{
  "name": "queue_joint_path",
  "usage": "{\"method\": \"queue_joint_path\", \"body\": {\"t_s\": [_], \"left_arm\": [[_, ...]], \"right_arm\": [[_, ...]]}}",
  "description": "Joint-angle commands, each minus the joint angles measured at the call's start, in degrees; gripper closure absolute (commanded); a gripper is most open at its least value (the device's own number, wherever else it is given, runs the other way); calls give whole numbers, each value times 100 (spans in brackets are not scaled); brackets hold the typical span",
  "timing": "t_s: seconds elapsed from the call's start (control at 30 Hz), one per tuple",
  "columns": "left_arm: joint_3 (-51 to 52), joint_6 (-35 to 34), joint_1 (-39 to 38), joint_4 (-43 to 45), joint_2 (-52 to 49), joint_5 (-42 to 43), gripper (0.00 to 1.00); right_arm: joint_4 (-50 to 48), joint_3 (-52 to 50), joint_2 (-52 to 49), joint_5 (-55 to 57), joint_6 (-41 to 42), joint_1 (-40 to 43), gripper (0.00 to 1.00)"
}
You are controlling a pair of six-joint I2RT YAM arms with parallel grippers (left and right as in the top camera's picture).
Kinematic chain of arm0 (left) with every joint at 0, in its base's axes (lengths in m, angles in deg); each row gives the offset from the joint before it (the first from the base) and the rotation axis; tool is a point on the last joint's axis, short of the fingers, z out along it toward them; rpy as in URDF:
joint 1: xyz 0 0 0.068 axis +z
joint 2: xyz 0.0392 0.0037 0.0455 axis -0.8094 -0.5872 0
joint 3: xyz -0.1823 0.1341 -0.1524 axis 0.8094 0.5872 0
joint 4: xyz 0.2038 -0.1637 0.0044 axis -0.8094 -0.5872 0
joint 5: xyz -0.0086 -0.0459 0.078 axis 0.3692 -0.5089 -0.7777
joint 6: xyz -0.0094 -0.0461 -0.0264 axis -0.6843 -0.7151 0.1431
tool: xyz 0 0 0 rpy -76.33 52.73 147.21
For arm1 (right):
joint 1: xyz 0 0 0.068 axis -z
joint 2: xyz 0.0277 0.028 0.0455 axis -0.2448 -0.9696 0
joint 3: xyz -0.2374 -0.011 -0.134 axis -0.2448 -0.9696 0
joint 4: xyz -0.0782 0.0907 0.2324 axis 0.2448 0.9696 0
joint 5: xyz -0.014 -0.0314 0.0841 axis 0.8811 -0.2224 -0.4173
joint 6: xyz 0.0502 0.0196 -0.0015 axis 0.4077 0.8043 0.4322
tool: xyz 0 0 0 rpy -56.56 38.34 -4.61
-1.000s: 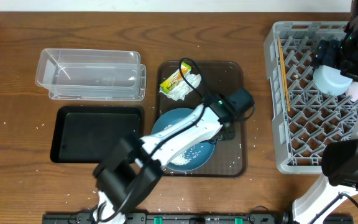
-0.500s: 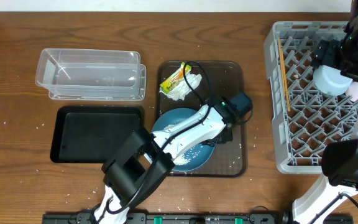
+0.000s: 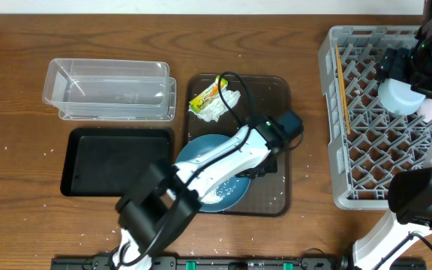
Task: Sort waste into correct bins and load items into the dishwasher rack
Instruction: 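Lift the blue plate with the left gripper and tilt it toward the container, then carry the blue plate left over the black tray with the left gripper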
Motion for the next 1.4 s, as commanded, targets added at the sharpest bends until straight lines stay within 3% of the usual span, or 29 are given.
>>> {"method": "queue_joint_path", "body": {"t_s": [0.0,0.27,0.57,0.73,0.93,1.07,1.37], "left_arm": [[-162,155,24,-83,470,-44,94],[-162,461,33,-164,1213,-120,94],[-160,1091,151,-280,1884,-852,94],[-160,1276,409,-321,1950,-1438,94],[-160,1274,1021,-313,1950,-1438,94],[-160,1274,1519,-313,1954,-1128,94],[-160,1528,2658,-142,1969,424,94]], "right_arm": [[7,-13,-2,0,74,7,1],[7,-13,-2,0,72,7,1],[7,-13,-2,0,72,7,1],[7,-13,-2,0,74,7,1],[7,-13,-2,0,72,7,1],[4,-13,-2,0,74,7,1],[7,-13,-2,0,72,7,1]]}}
